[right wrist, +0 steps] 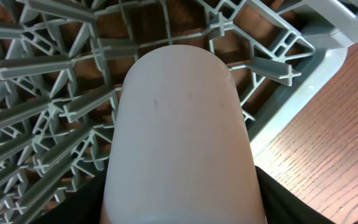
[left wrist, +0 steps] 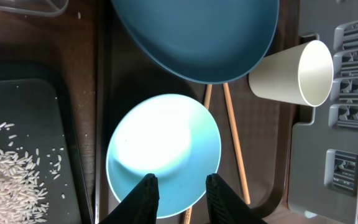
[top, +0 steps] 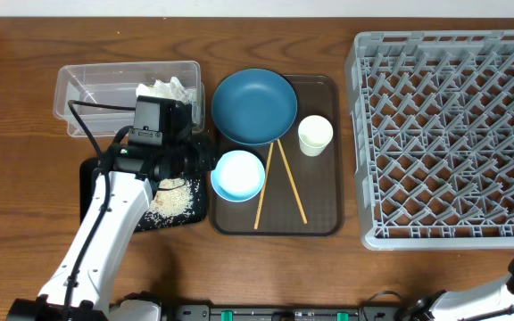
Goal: Sort waste into correct bins and load items into the dishwasher rack
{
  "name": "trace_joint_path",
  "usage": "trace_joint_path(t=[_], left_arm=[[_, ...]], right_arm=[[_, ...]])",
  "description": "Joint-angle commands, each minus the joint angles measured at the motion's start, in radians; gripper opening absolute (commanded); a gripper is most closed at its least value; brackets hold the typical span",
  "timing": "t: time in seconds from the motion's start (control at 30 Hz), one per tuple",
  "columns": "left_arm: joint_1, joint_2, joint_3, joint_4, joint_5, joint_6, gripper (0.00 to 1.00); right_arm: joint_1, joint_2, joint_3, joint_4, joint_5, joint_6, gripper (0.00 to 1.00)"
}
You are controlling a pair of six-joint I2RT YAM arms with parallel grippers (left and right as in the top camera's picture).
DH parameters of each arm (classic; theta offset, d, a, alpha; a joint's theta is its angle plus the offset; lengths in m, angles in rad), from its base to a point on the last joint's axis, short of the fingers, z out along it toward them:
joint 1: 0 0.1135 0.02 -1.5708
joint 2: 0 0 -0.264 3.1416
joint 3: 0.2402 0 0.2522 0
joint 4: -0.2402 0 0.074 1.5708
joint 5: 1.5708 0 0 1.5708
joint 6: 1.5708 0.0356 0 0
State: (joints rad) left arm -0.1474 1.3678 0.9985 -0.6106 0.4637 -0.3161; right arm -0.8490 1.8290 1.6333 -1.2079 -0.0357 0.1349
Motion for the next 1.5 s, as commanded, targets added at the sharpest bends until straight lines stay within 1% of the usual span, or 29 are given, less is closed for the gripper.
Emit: trace_joint_path(t=[0.0,0.03,0.13,0.17,0.23,0.27,0.3,0.4,0.57,0.63,0.77,0.87,0.97,1.0,1.03,1.13,1.27,1.47], left_arm=[[0.003,-0.007,0.011,-0.007,-0.013,0.012,0.29],[0.003,-0.007,0.011,-0.007,-0.013,0.012,0.30],[0.003,-0.007,0.011,-0.009,-0.013,0.012,0.30],[0.003,-0.007,0.011,-0.010,-0.013,0.012,0.30],[0.003,-0.007,0.011,-0.010,-0.013,0.013,0.34],[0.003,-0.007,0.011,-0.010,-0.013,0.013,0.35],[0.003,-0.007,0.011,-0.010,-0.013,0.012,0.35],[0.003,-0.007,0.011,-0.010,-0.013,0.013,0.36],[0.003,-0.007,0.011,-0.004,-0.013,0.013,0.40],[0.001,-0.007,0.011,0.017,-0.013,0.013,0.43],[-0.025,-0.007,0.012,0.099,-0.013,0.013,0.46],[-0.063,-0.005,0.016,0.161,-0.024,0.017,0.49],[-0.117,0.010,0.055,0.165,-0.135,0.022,0.50],[-0.139,0.022,0.079,0.163,-0.163,0.043,0.51],[-0.162,0.037,0.106,0.162,-0.181,0.064,0.52],[-0.214,0.092,0.184,0.156,-0.239,0.074,0.53],[-0.263,0.199,0.262,0.178,-0.248,0.079,0.54],[-0.344,0.336,0.275,0.306,-0.248,0.074,0.54]], right_arm=[[-0.008,0.008,-0.005,0.001,0.012,0.018,0.45],[-0.008,0.008,-0.005,0.000,0.011,0.018,0.52],[-0.008,0.008,-0.005,0.000,0.006,0.018,0.68],[-0.008,0.008,-0.005,0.001,0.000,0.018,0.71],[-0.008,0.008,-0.005,0.010,-0.032,0.019,0.81],[-0.008,0.008,-0.005,0.015,-0.054,0.019,0.87],[-0.008,0.008,-0.005,0.019,-0.084,0.018,0.88],[-0.008,0.008,-0.005,0.027,-0.167,0.018,0.90],[-0.002,0.008,-0.005,0.024,-0.270,-0.008,0.90],[0.010,0.005,-0.005,0.021,-0.332,-0.031,0.88],[0.057,-0.014,-0.005,0.021,-0.427,-0.085,0.87],[0.121,-0.050,-0.005,0.019,-0.428,-0.101,0.89],[0.198,-0.094,-0.005,0.020,-0.418,-0.115,0.91],[0.227,-0.111,-0.005,0.021,-0.409,-0.115,0.91],[0.254,-0.126,-0.005,0.021,-0.397,-0.114,0.92],[0.327,-0.159,-0.005,0.018,-0.380,-0.114,0.92],[0.415,-0.175,-0.005,0.009,-0.375,-0.115,0.92],[0.522,-0.174,-0.005,0.008,-0.274,-0.114,0.93]])
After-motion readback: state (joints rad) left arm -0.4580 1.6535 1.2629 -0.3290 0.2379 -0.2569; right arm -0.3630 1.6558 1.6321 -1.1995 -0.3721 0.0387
